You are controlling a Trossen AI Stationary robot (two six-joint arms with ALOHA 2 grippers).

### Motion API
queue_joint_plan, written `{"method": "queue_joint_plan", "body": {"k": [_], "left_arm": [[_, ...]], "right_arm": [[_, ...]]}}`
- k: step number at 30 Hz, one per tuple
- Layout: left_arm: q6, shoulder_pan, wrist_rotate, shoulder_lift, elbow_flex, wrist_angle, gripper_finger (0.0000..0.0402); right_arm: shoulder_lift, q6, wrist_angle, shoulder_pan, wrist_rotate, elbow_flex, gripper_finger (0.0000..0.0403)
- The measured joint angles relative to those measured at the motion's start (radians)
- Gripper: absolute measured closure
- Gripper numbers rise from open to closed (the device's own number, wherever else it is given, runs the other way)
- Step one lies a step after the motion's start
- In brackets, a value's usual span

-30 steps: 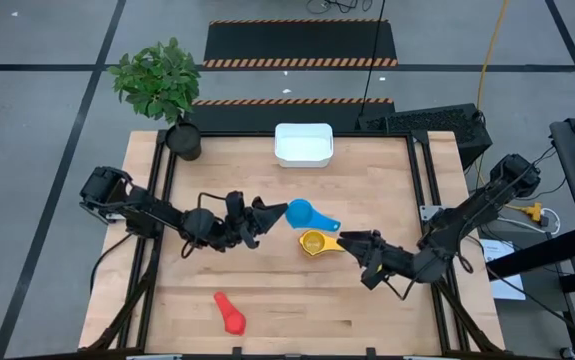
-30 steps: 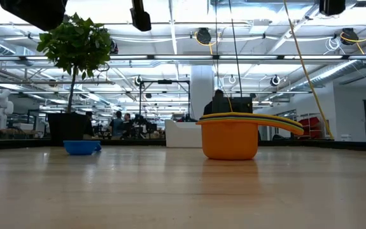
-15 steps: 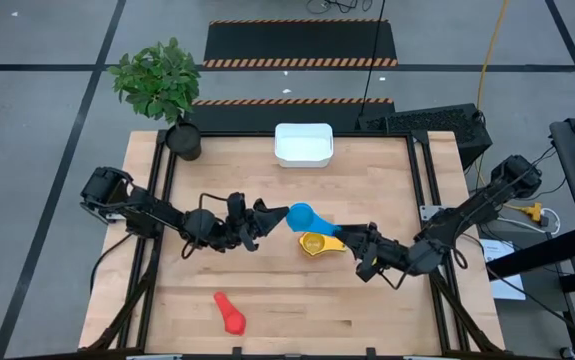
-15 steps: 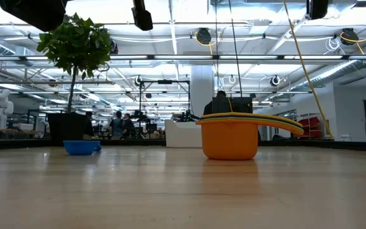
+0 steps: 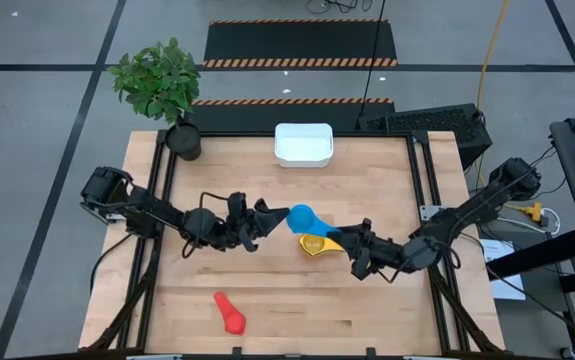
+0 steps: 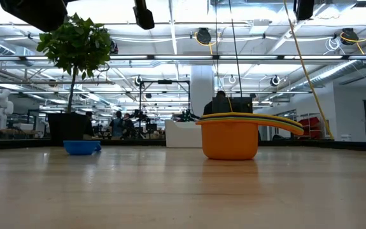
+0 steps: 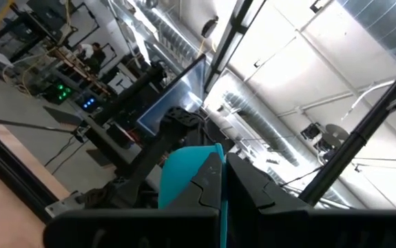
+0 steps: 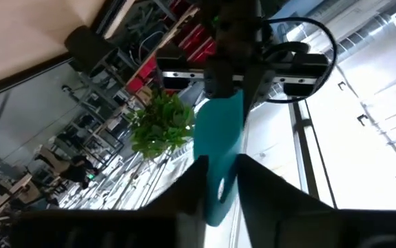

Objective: Nest measuring cups in basket
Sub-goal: Stack the light blue measuring cup on top of the yellow measuring cup

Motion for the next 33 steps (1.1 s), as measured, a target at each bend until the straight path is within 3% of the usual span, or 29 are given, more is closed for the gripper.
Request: {"method": "queue_joint_plan", "body": {"k": [5, 9, 12, 18, 22, 25, 33], "left_arm": [[0.025, 0.002, -0.024, 0.000, -0.001, -0.016, 0.0382], [0.214, 0.000, -0.041, 0.000, -0.002, -0.024, 0.0339], [0.261, -0.010, -0.041, 0.000, -0.002, -0.021, 0.0274], [0.457, -0.054, -0.087, -0.060, 0.000, -0.055, 0.0106], [0.544, -0.095, -0.129, -0.130, 0.000, -0.161, 0.0029], [0.567, -0.140, -0.167, -0.179, 0.000, -0.229, 0.0012], [0.616, -0.220, -0.300, -0.210, 0.000, -0.298, 0.0056]], "right_arm": [[0.012, -0.002, 0.013, -0.004, -0.006, 0.000, 0.0392], [0.015, 0.035, 0.037, -0.004, -0.007, 0.000, 0.0397], [0.009, 0.139, 0.035, -0.004, 0.001, 0.000, 0.0401], [0.004, 0.391, 0.012, -0.006, 0.064, -0.002, 0.0402], [0.000, 0.646, -0.125, -0.006, 0.110, -0.001, 0.0403], [-0.003, 0.852, -0.268, -0.005, 0.081, -0.036, 0.0403], [-0.007, 1.201, -0.202, -0.005, -0.143, -0.188, 0.0403]]}}
